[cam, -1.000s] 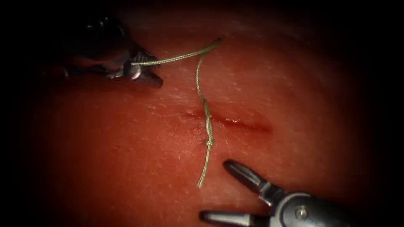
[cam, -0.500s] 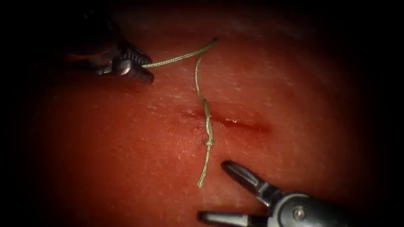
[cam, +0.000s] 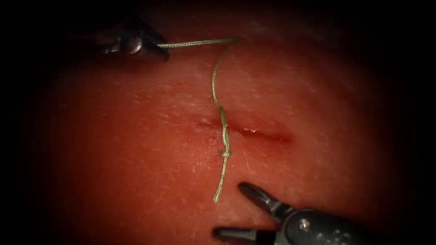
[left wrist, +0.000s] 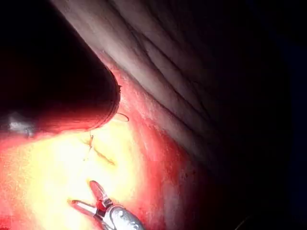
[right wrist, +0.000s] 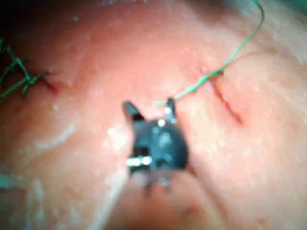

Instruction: Wound Closure

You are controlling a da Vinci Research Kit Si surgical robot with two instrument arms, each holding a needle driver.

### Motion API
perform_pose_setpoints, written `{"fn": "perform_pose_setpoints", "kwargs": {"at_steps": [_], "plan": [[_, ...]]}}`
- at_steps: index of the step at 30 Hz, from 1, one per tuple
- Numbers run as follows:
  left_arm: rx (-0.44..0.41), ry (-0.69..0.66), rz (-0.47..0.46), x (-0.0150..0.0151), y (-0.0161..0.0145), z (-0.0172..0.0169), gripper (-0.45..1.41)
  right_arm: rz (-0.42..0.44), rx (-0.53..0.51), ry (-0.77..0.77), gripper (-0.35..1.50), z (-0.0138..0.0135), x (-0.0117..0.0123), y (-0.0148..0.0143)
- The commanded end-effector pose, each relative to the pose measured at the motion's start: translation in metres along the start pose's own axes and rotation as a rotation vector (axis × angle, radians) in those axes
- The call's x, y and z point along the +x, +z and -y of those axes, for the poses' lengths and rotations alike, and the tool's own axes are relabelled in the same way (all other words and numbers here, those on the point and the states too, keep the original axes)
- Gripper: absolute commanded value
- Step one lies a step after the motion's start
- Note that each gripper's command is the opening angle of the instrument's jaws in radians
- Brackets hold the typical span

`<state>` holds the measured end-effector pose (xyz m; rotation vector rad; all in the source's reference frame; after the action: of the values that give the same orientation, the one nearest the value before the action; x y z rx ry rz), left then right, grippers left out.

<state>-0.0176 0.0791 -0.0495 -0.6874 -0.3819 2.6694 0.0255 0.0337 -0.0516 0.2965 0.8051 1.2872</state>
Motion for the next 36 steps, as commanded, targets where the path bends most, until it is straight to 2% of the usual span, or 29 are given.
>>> {"fn": "perform_pose_setpoints", "kwargs": {"at_steps": [1, 6, 8, 11, 18, 22, 24, 25, 26, 32, 34, 36], "plan": [[-0.004, 0.003, -0.003, 0.0002, 0.0008, 0.0003, -0.35, -0.002, -0.012, 0.069, 0.78, 0.0003, -0.0001, 0.0016], [-0.01, 0.005, -0.006, -0.0001, 0.0012, 0.0, -0.35, 0.013, 0.0, 0.256, 0.88, -0.0001, 0.0002, 0.0038], [-0.013, 0.006, -0.008, -0.0002, 0.0014, -0.0002, -0.35, 0.052, 0.034, 0.328, 0.88, 0.0003, -0.0003, 0.0049], [-0.017, 0.009, -0.01, -0.0005, 0.0016, -0.0004, -0.35, 0.146, 0.067, 0.358, 0.84, 0.0009, -0.0019, 0.0057], [-0.02, 0.013, -0.01, -0.0009, 0.0013, -0.0004, -0.35, 0.145, 0.03, 0.366, 0.83, 0.0001, -0.0022, 0.0056], [-0.02, 0.013, -0.01, -0.0009, 0.0013, -0.0004, -0.35, 0.143, 0.03, 0.391, 0.56, 0.0002, -0.0021, 0.0056], [-0.02, 0.014, -0.011, -0.0009, 0.0013, -0.0004, -0.35, 0.139, 0.032, 0.434, 0.29, 0.0002, -0.0019, 0.0055], [-0.019, 0.013, -0.01, -0.0009, 0.0013, -0.0004, -0.35, 0.137, 0.03, 0.494, -0.26, 0.0001, -0.0018, 0.0055], [-0.019, 0.013, -0.01, -0.0009, 0.0014, -0.0005, -0.35, 0.137, 0.029, 0.506, -0.35, 0.0001, -0.0017, 0.0055], [-0.017, 0.013, -0.013, -0.001, 0.0018, -0.0002, -0.35, 0.163, 0.006, 0.517, -0.35, 0.0, -0.0015, 0.0047], [-0.016, 0.01, -0.014, -0.0008, 0.0024, 0.0012, -0.35, 0.166, 0.008, 0.517, -0.35, 0.0004, -0.0014, 0.0044], [0.001, 0.003, -0.005, -0.0008, 0.004, 0.004, -0.35, 0.173, 0.014, 0.512, -0.35, 0.0012, -0.0016, 0.004]]}}
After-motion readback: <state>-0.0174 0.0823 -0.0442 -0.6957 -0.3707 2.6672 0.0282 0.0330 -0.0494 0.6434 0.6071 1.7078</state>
